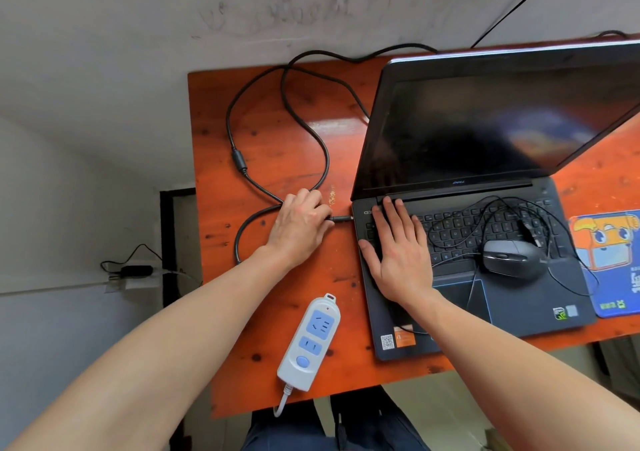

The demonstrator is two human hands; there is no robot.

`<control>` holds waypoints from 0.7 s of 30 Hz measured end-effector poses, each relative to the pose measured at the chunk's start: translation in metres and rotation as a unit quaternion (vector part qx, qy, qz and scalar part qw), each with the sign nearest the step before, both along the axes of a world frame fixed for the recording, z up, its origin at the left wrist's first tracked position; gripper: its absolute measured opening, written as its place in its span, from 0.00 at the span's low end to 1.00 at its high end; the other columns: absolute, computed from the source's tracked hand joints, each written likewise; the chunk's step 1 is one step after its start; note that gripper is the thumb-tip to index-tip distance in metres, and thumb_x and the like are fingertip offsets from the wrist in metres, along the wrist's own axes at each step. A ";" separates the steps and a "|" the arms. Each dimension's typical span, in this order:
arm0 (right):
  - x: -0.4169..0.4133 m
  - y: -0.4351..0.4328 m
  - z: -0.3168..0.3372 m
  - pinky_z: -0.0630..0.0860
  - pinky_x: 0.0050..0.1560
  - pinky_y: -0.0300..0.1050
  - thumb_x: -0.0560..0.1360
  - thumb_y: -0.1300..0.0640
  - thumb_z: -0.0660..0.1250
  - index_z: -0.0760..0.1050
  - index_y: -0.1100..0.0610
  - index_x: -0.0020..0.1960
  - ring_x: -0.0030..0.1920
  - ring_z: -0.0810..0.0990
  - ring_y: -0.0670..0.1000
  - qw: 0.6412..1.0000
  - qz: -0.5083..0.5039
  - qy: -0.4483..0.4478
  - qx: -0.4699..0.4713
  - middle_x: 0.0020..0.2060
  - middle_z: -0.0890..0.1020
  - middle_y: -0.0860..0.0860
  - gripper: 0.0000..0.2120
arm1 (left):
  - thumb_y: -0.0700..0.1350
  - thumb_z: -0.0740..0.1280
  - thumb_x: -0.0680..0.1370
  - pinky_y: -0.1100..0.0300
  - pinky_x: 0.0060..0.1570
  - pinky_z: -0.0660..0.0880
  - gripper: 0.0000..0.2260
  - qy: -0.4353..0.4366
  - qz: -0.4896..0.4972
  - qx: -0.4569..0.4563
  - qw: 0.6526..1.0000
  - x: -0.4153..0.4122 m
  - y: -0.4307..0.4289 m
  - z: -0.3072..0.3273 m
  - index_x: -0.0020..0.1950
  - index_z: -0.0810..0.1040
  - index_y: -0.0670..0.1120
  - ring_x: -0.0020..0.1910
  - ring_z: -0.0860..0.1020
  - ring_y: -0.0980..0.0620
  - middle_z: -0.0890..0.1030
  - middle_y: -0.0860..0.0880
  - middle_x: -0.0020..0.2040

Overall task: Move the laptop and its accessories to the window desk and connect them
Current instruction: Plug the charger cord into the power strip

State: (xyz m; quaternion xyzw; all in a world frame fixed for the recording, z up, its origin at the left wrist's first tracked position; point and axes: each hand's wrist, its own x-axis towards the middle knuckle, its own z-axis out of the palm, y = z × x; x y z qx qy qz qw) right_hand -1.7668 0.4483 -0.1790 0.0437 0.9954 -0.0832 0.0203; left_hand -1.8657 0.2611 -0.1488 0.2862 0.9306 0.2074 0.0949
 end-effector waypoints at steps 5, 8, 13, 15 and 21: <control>0.000 -0.001 0.000 0.53 0.75 0.55 0.80 0.41 0.53 0.62 0.56 0.75 0.78 0.54 0.54 1.000 0.002 0.004 0.001 0.76 0.61 0.55 0.29 | 0.45 0.68 0.77 0.52 0.44 0.69 0.08 0.010 -0.018 -0.010 1.000 0.000 -0.006 0.001 0.51 0.83 0.42 0.46 0.73 0.46 0.76 0.46 0.44; 0.000 0.000 0.000 0.53 0.75 0.55 0.80 0.41 0.53 0.62 0.56 0.75 0.77 0.55 0.55 1.000 0.002 0.009 0.003 0.76 0.62 0.55 0.29 | 0.43 0.65 0.78 0.53 0.43 0.68 0.09 0.001 -0.048 -0.022 0.999 -0.002 -0.002 0.003 0.52 0.82 0.42 0.45 0.72 0.46 0.76 0.45 0.45; 0.000 0.000 -0.001 0.54 0.74 0.55 0.80 0.41 0.53 0.63 0.57 0.75 0.77 0.55 0.55 1.000 0.003 0.015 0.003 0.76 0.62 0.55 0.29 | 0.42 0.64 0.79 0.51 0.42 0.72 0.08 -0.025 -0.067 -0.022 0.997 -0.007 0.002 0.006 0.50 0.81 0.39 0.45 0.73 0.45 0.76 0.45 0.45; 0.000 0.000 -0.001 0.55 0.74 0.56 0.80 0.41 0.53 0.63 0.57 0.75 0.77 0.55 0.55 1.000 0.005 0.015 0.003 0.76 0.62 0.56 0.29 | 0.41 0.64 0.78 0.49 0.42 0.74 0.08 -0.032 -0.067 -0.021 0.997 -0.007 0.004 0.006 0.48 0.81 0.39 0.45 0.73 0.46 0.76 0.44 0.44; 0.000 0.000 -0.004 0.57 0.74 0.58 0.80 0.41 0.53 0.62 0.57 0.75 0.78 0.55 0.55 1.000 0.005 0.013 0.000 0.77 0.61 0.55 0.29 | 0.40 0.65 0.77 0.50 0.43 0.75 0.07 -0.037 -0.070 -0.014 0.997 -0.007 0.007 0.003 0.47 0.81 0.39 0.45 0.73 0.46 0.77 0.45 0.45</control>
